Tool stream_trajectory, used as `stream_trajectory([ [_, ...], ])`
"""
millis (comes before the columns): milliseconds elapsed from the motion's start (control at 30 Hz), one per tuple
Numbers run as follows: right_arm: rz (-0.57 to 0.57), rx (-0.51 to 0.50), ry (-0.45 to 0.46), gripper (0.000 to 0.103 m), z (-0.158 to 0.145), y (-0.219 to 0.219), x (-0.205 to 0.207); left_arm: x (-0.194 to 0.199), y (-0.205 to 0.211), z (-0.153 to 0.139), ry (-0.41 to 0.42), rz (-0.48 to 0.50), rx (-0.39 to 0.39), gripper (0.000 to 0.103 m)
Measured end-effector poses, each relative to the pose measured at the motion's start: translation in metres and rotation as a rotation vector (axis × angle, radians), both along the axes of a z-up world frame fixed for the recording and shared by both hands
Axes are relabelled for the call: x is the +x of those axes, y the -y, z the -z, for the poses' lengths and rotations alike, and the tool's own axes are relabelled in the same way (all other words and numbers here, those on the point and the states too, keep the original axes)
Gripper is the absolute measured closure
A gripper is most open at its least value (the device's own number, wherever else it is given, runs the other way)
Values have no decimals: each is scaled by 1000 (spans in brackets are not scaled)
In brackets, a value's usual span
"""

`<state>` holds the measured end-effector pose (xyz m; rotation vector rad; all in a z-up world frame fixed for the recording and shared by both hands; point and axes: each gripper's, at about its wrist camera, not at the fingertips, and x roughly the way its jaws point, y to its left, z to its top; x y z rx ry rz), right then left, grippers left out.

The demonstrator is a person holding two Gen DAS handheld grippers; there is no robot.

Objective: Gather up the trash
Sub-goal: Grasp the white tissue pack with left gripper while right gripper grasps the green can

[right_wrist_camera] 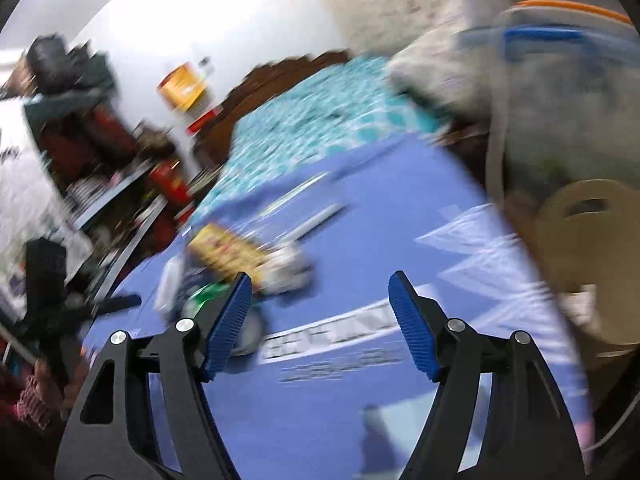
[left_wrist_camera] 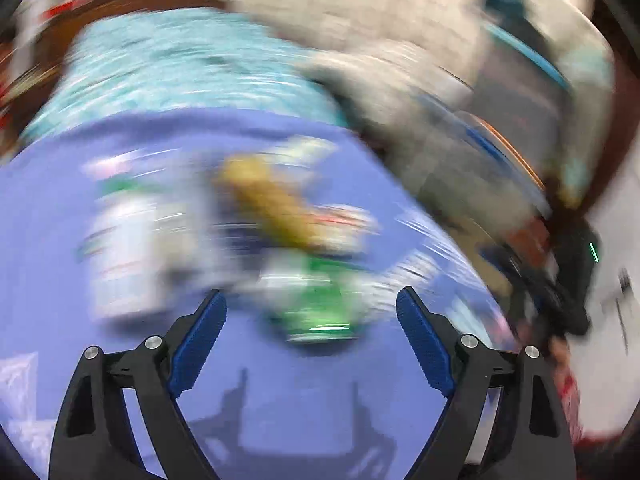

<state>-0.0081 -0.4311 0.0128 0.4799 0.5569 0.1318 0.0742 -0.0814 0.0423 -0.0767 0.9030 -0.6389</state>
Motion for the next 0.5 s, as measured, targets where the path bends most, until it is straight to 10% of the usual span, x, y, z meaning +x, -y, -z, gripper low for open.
stream_trajectory([
  [133, -110, 18, -44, 30, 11, -59, 33, 38, -67, 10, -71, -244, 12, 16],
  [400, -116, 65, -237, 17, 55, -112, 79, 84, -58, 59, -218, -226, -26, 10],
  [433, -120, 100, -274, 19, 63, -113, 83, 85, -58, 65, -227, -223, -25, 13],
  [467, -106, 117, -256, 27, 65, -109, 81, 87, -60, 71, -234, -222, -21, 41],
  [500, -114, 125, -269, 50, 66, -110, 80, 84, -61, 73, -222, -222, -10, 46],
])
